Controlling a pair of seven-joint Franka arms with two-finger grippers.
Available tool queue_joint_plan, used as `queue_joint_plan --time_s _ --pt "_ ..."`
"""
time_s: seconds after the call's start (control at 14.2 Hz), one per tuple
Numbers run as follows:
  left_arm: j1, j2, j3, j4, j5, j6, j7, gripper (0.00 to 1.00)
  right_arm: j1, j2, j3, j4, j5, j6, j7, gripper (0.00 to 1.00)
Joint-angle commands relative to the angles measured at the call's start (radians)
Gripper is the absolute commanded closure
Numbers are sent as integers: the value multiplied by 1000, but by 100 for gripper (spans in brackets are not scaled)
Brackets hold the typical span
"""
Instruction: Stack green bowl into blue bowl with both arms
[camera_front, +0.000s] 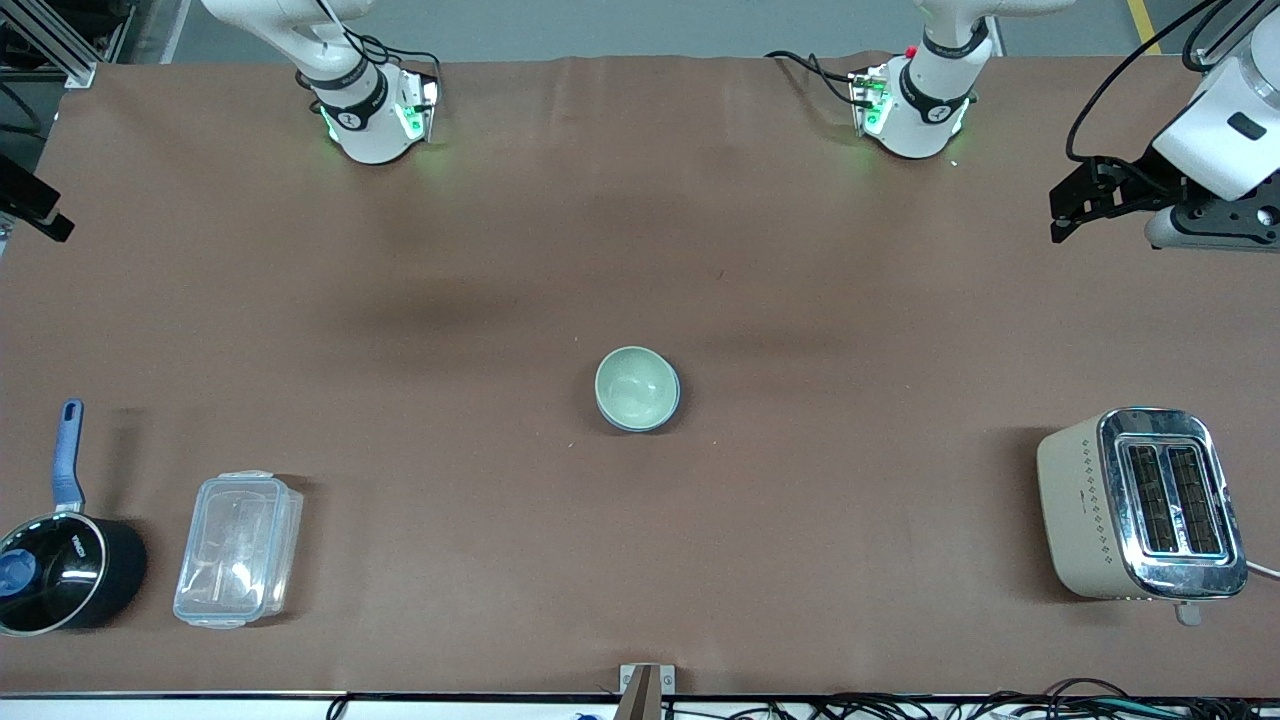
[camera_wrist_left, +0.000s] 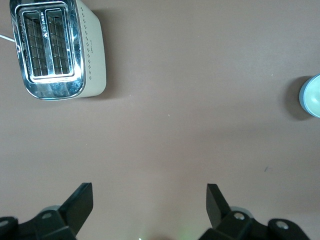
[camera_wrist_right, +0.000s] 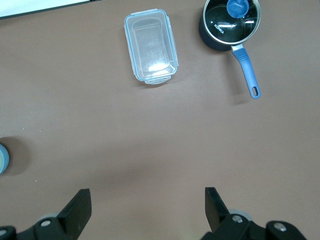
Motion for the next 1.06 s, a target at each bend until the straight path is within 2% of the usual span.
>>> queue_joint_plan --time_s 0.0,0.14,0.28,0.99 --pt "1 4 5 20 -17 -16 6 0 -16 23 1 17 24 -13 -14 0" --pt "1 1 7 21 -20 -16 5 0 -31 23 8 16 24 -14 -14 0" --pt "3 1 7 21 -21 -16 8 0 -54 23 49 14 23 -16 -11 0" --pt "-6 5 2 20 -27 -15 -35 0 -31 22 41 13 23 -28 -12 0"
